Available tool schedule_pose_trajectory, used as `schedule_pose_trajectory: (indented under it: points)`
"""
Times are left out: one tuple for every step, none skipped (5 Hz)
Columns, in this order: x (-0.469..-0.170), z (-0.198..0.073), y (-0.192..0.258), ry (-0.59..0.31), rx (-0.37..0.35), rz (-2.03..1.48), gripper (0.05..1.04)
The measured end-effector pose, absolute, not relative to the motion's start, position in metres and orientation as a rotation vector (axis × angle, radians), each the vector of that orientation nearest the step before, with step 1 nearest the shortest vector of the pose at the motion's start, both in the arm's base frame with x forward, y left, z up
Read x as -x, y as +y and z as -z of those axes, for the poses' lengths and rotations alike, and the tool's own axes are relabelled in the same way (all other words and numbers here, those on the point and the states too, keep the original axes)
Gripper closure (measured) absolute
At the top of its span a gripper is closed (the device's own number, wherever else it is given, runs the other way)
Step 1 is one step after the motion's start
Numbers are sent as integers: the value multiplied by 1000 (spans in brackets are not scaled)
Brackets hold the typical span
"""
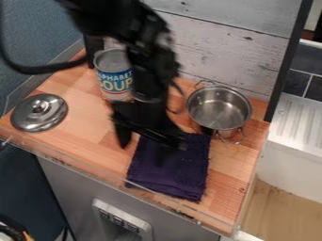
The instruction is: Move the black cloth from the right side of the table to the left bottom of the table
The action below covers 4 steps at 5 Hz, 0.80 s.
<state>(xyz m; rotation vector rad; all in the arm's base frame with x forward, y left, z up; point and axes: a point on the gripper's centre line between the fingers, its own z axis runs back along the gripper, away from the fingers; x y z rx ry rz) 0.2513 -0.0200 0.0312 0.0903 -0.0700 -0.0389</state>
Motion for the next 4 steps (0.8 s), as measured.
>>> schedule_pose_trajectory:
  points:
    - [-267, -17, -34, -86, -101, 19, 83]
    - [-272, -5, -33, -81, -116, 27, 83]
    - [-272, 0, -16, -94, -139, 20, 83]
    - [-268, -1, 10, -114, -152, 4, 83]
